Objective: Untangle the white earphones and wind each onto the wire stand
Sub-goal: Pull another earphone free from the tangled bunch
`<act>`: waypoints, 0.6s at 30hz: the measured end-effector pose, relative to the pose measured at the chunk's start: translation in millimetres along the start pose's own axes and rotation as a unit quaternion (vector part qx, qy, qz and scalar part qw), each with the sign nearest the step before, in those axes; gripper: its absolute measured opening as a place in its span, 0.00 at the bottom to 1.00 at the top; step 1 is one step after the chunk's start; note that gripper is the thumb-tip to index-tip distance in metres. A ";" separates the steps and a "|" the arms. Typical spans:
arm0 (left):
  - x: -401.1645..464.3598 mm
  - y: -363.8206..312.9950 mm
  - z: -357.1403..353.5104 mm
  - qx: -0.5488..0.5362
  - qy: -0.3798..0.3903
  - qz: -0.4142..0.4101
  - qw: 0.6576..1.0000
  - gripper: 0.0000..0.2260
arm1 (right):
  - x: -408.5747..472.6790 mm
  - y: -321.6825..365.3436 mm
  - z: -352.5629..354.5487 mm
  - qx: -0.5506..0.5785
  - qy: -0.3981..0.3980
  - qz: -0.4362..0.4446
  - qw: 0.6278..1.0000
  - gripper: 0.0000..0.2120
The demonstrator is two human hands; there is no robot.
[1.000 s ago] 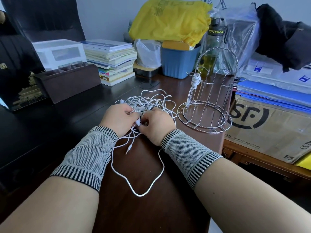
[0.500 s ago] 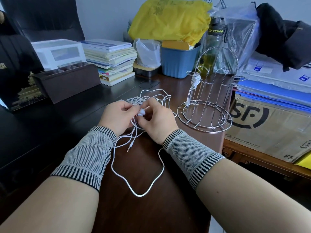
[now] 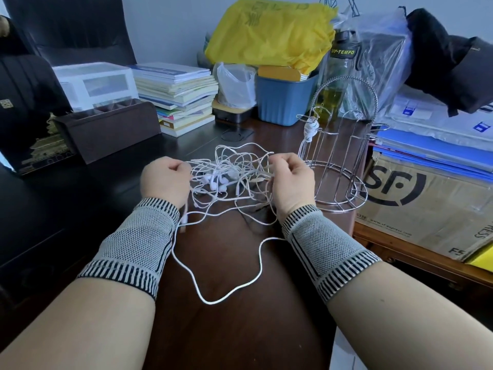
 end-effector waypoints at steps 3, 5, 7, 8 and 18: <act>1.3 2.0 0.4 -0.004 -0.021 0.011 1.000 0.10 | 3.3 -0.1 11.1 0.031 -0.037 -0.025 0.999 0.11; 4.2 5.1 2.0 0.000 -0.031 0.027 0.999 0.11 | 6.4 -0.1 18.3 0.051 -0.050 -0.042 0.997 0.12; 7.1 8.7 4.5 -0.003 -0.042 0.051 0.998 0.11 | 7.6 0.3 25.0 0.071 -0.057 -0.054 0.994 0.11; 8.1 9.9 6.2 -0.012 -0.048 0.066 0.997 0.11 | 7.4 1.4 28.5 0.087 -0.061 -0.058 0.993 0.10; -3.3 -5.8 4.4 -0.100 0.032 0.088 0.991 0.14 | 7.5 7.6 37.7 0.117 -0.020 -0.091 0.989 0.10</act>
Point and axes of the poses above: each hand's wrist, its own x-axis towards the middle knuckle, its own z-axis out of the back of the hand, y = z × x, the point moved 4 cm from there along x, towards the middle knuckle, and after that the axes turned 10 degrees about -y, right-handed, at the moved point
